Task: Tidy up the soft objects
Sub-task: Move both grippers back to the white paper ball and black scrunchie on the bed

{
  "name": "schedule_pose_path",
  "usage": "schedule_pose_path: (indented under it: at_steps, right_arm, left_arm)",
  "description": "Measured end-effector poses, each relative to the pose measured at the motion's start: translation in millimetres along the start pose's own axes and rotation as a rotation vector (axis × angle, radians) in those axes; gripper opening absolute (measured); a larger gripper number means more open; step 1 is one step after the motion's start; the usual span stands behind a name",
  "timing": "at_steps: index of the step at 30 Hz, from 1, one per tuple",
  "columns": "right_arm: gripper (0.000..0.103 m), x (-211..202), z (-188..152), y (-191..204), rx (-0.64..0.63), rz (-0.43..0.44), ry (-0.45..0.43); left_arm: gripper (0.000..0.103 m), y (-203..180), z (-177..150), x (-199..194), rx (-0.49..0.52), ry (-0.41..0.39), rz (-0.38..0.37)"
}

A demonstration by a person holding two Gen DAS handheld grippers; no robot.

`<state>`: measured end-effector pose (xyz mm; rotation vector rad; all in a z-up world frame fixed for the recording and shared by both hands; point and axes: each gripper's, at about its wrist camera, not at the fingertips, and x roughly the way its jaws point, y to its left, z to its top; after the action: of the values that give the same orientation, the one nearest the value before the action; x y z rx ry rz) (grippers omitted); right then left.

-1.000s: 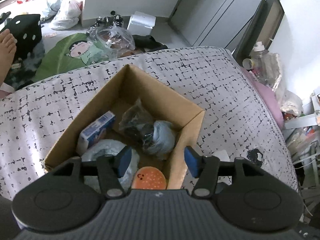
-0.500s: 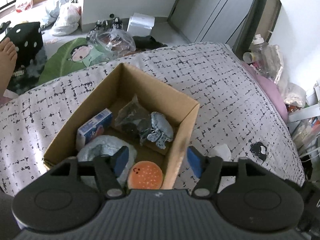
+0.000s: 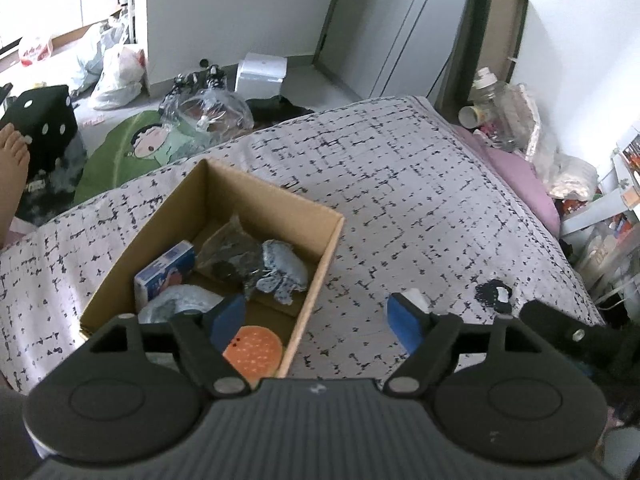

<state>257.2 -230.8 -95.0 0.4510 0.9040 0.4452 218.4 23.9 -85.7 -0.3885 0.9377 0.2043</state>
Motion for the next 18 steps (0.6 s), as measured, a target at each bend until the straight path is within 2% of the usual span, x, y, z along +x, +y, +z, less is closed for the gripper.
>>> schedule_pose_path:
  at_steps: [3,6,9,11,18]
  right_arm:
    - [0.092,-10.1,8.0,-9.6,0.018,-0.007,-0.032]
    - [0.098,-17.7,15.8,-19.5,0.023,-0.022,-0.063]
    - [0.100,-25.8,21.0,-28.2,0.024,-0.032,-0.093]
    - [0.103,-28.9,24.3,-34.2,0.030,-0.036,-0.101]
    - [0.103,-33.9,30.6,-47.4,0.036,-0.023,-0.102]
  left_arm:
    - [0.079,-9.6,-0.4,-3.2,0.023,-0.009,-0.001]
    - [0.080,-18.8,-0.3,-5.3,0.036,-0.016,-0.004]
    - [0.080,-27.5,-0.2,-6.2,0.050,-0.021,-0.008]
    - [0.085,-33.7,-0.2,-5.6,0.063,-0.017,-0.017]
    - [0.092,-53.9,-0.7,-2.2,0.085,-0.020,-0.033]
